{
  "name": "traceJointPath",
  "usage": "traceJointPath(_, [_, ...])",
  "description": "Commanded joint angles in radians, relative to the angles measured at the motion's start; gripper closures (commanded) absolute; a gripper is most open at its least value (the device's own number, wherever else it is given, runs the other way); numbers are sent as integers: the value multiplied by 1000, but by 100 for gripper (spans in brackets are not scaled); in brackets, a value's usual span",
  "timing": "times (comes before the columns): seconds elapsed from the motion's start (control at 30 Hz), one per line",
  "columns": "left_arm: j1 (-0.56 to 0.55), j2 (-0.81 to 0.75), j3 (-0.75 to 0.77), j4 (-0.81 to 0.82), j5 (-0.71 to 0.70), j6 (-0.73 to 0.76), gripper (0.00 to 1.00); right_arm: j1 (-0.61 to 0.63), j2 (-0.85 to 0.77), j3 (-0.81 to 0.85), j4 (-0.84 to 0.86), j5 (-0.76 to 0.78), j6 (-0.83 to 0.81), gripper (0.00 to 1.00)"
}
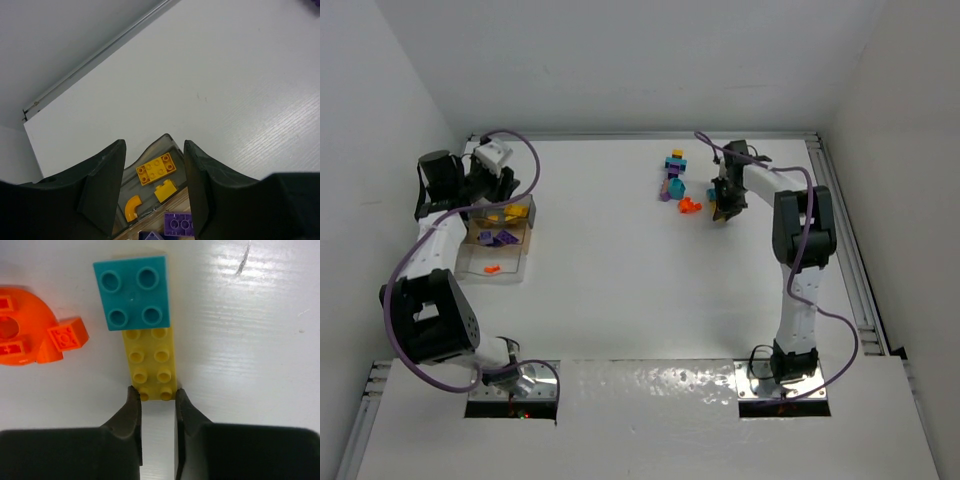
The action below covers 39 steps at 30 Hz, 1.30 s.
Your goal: Sort the legos into containers by color
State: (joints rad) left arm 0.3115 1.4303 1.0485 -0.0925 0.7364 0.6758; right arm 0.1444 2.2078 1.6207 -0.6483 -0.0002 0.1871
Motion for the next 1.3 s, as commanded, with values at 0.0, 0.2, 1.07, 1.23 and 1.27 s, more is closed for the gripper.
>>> traceJointPath(0.0, [-34,-44,19,-2,41,34,52,1,-58,-87,42,-18,-60,100])
traceJointPath(0.2, [-130,-27,76,-301,257,270,42,18,-316,-289,133,-53,-246,100])
traceJointPath(1.07, [-497,117,185,-506,393,587,17,538,-431,-160,289,-374,-480,100])
traceJointPath(1.23, [-497,120,197,-509,379,591,35,540,-431,-157,285,-366,-480,100])
traceJointPath(1.27, [-497,122,199,-512,380,600,37,540,-430,-157,283,-362,-480,100])
